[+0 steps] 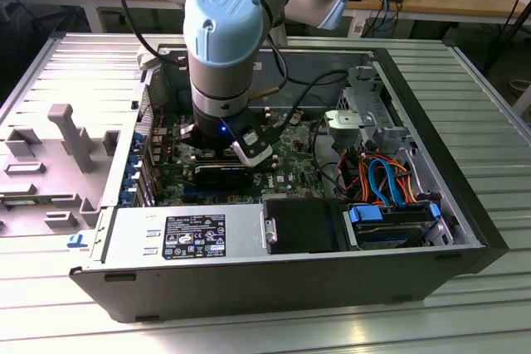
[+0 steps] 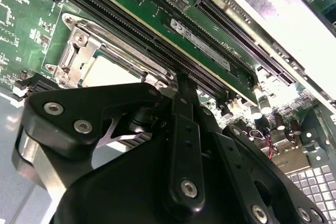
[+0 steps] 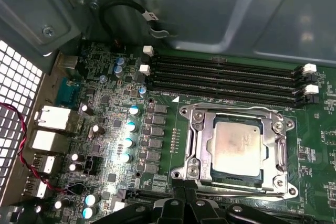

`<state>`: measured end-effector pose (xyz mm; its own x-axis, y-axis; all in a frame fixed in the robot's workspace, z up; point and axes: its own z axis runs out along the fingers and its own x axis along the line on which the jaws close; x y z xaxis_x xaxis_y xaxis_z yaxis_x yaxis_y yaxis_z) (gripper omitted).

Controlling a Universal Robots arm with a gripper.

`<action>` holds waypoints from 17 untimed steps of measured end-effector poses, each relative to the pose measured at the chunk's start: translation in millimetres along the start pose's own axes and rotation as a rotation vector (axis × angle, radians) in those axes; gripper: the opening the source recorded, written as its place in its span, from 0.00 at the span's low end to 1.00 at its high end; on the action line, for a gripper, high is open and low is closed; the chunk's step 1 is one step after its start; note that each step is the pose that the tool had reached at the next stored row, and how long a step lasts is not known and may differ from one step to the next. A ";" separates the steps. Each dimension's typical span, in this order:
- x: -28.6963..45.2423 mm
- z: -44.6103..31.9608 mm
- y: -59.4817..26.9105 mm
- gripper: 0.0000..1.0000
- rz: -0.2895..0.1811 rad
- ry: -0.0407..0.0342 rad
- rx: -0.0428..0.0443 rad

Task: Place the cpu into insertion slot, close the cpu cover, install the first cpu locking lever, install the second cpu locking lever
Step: 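Install the second cpu locking lever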

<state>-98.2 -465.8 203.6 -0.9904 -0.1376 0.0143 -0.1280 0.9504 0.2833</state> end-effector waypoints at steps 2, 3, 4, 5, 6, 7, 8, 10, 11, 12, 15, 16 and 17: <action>0.7 0.8 -0.1 0.11 0.000 0.0001 0.0001; 1.3 1.1 -0.2 0.11 0.000 0.0001 0.0000; 1.9 1.5 -0.2 0.11 0.000 0.0000 -0.0001; 2.4 1.8 -0.1 0.11 0.000 0.0000 -0.0004; 2.6 2.1 -0.2 0.11 0.000 0.0001 -0.0004; 2.6 2.5 -0.2 0.11 0.000 0.0001 -0.0005; 2.5 2.8 -0.1 0.11 -0.001 0.0003 -0.0005; 2.6 3.5 0.5 0.11 -0.004 0.0013 -0.0002; 2.5 3.7 1.0 0.11 -0.005 0.0019 0.0001; 2.4 4.3 2.2 0.11 -0.008 0.0025 -0.0003; 1.8 5.8 5.0 0.11 -0.012 0.0034 -0.0010; 1.8 6.2 5.0 0.11 -0.013 0.0036 -0.0020; 1.8 6.5 4.8 0.11 -0.013 0.0036 -0.0028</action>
<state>-101.0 -459.6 198.7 -0.9884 -0.1511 0.0140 -0.1409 0.9478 0.2862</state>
